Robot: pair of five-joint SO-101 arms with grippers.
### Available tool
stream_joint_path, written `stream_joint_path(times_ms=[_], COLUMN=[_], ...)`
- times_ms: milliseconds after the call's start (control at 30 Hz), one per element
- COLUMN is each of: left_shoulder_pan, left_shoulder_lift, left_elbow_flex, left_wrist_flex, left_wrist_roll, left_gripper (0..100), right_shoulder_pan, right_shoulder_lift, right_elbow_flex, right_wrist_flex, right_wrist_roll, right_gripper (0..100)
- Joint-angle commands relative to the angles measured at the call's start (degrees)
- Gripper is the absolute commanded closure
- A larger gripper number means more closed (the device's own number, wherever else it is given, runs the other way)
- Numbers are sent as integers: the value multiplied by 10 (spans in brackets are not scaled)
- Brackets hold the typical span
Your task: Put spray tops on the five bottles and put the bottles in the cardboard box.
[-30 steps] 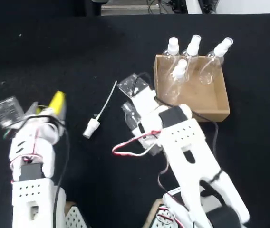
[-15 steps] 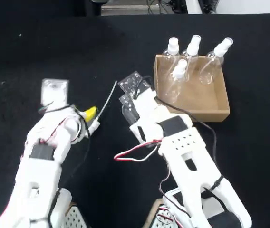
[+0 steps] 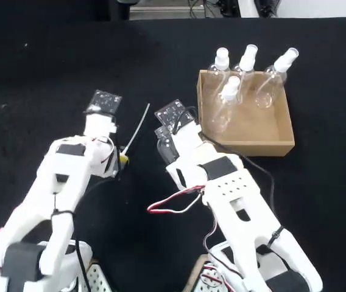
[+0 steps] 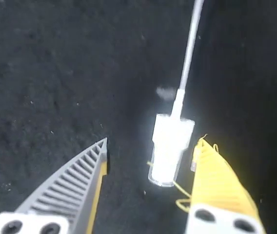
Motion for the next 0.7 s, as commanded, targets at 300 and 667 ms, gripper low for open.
stream_joint_path(times_ms=[300,667], left_shoulder_pan=[-110,-120], left_shoulder_lift=[127,210], left_elbow_flex=[-161,-288], left_wrist_flex=[46,174], left_wrist_roll=[-13,41], left_gripper=[730,730], right_shoulder_pan=[-4,-4], right_shoulder_lift=[-23,-23], right_elbow_flex=[-3,-3], right_wrist_flex=[-14,-14], right_wrist_roll=[0,0], right_gripper=[970,970])
